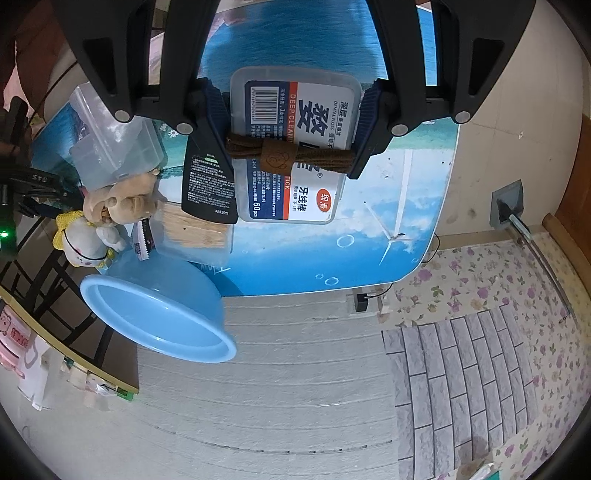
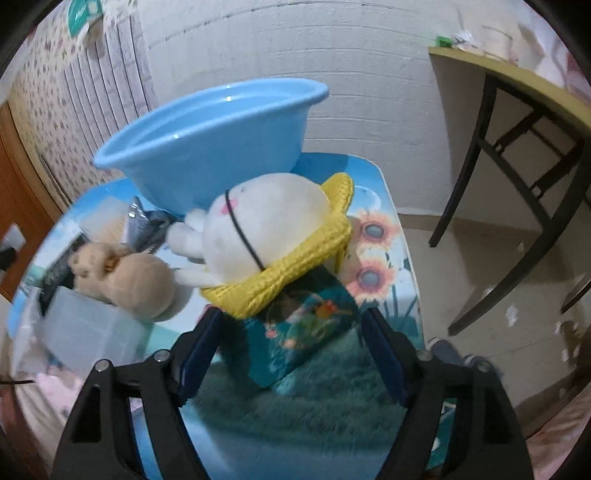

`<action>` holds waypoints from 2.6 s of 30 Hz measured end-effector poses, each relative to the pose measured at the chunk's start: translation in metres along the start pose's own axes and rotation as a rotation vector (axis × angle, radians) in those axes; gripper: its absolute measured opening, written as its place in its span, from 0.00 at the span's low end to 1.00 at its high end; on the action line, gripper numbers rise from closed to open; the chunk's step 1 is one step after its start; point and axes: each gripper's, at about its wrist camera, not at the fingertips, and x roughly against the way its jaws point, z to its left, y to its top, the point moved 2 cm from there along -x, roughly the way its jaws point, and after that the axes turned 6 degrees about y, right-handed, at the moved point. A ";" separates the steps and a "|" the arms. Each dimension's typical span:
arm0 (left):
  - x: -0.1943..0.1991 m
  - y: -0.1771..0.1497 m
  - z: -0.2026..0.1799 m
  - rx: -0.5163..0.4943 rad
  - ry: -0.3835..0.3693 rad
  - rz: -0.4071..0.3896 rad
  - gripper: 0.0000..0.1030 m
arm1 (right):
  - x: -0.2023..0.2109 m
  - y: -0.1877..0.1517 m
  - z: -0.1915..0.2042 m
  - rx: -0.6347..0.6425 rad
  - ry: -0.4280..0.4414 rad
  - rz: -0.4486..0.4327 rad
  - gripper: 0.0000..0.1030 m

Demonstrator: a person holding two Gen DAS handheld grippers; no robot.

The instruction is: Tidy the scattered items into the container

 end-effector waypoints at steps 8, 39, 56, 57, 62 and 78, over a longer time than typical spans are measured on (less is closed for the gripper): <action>-0.002 -0.003 0.001 0.005 0.001 0.009 0.56 | 0.002 -0.001 -0.003 0.023 0.030 -0.025 0.61; 0.021 0.030 -0.052 -0.067 -0.123 -0.070 0.56 | 0.092 -0.007 0.016 -0.039 0.310 -0.203 0.08; -0.017 0.115 -0.137 -0.185 -0.221 -0.130 0.56 | 0.044 0.100 0.047 0.002 0.371 -0.258 0.08; -0.022 0.118 -0.141 -0.195 -0.221 -0.123 0.56 | 0.039 0.103 0.046 -0.001 0.372 -0.255 0.08; -0.042 0.126 -0.156 -0.221 -0.216 -0.104 0.56 | 0.023 0.110 0.041 0.005 0.366 -0.245 0.09; -0.060 0.126 -0.174 -0.239 -0.225 -0.081 0.68 | 0.018 0.109 0.031 -0.005 0.375 -0.221 0.37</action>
